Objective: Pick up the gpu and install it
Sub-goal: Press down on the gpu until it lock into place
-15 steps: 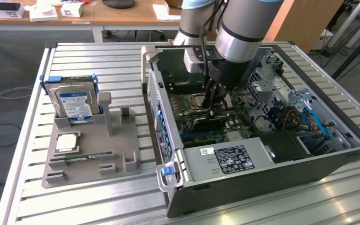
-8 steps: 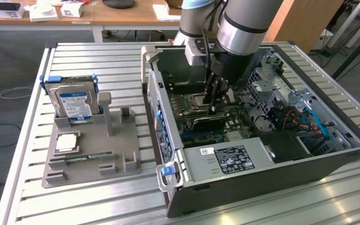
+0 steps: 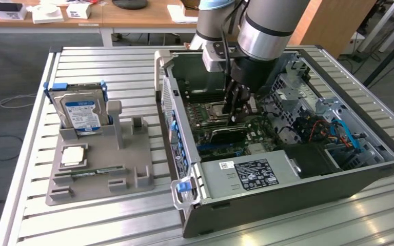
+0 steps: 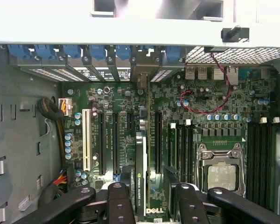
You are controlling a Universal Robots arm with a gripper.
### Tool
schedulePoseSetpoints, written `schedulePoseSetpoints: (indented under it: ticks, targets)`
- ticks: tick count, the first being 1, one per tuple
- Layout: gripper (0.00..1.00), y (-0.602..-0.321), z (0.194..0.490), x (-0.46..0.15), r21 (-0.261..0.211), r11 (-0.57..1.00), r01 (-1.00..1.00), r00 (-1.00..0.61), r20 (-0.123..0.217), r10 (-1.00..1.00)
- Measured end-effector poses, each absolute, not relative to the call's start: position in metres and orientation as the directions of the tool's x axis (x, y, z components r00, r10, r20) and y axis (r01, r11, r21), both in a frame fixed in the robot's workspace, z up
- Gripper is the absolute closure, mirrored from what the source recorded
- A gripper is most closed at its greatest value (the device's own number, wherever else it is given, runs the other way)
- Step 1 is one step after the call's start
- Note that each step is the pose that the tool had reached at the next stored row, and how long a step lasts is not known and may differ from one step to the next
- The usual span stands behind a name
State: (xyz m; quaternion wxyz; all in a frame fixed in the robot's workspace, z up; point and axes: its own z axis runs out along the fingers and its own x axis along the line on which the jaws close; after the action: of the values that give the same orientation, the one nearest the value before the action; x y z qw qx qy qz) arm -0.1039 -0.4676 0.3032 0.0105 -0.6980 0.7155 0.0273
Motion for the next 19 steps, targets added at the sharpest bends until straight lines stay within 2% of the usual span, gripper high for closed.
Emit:
schedulePoseSetpoints:
  ticks: [6,8,9,11,12,13,19]
  targets:
    - [0.6,-0.4676,0.3032,-0.1039,0.024,0.024,-0.999,-0.026,-0.053,-0.998]
    - [0.73,-0.4676,0.3032,-0.1038,0.024,0.024,-0.999,-0.025,-0.053,-0.998]
    - [0.73,-0.4676,0.3032,-0.1039,0.024,0.024,-0.999,-0.026,-0.053,-0.998]
    - [0.84,-0.4676,0.3032,-0.1039,0.024,0.024,-0.999,-0.025,-0.053,-0.998]
    - [0.84,-0.4676,0.3032,-0.1038,0.024,0.024,-0.999,-0.025,-0.053,-0.998]
    - [0.89,-0.4676,0.3032,-0.1039,0.024,0.024,-0.999,-0.025,-0.053,-0.998]
    - [0.89,-0.4676,0.3032,-0.1039,0.024,0.024,-0.999,-0.026,-0.053,-0.998]
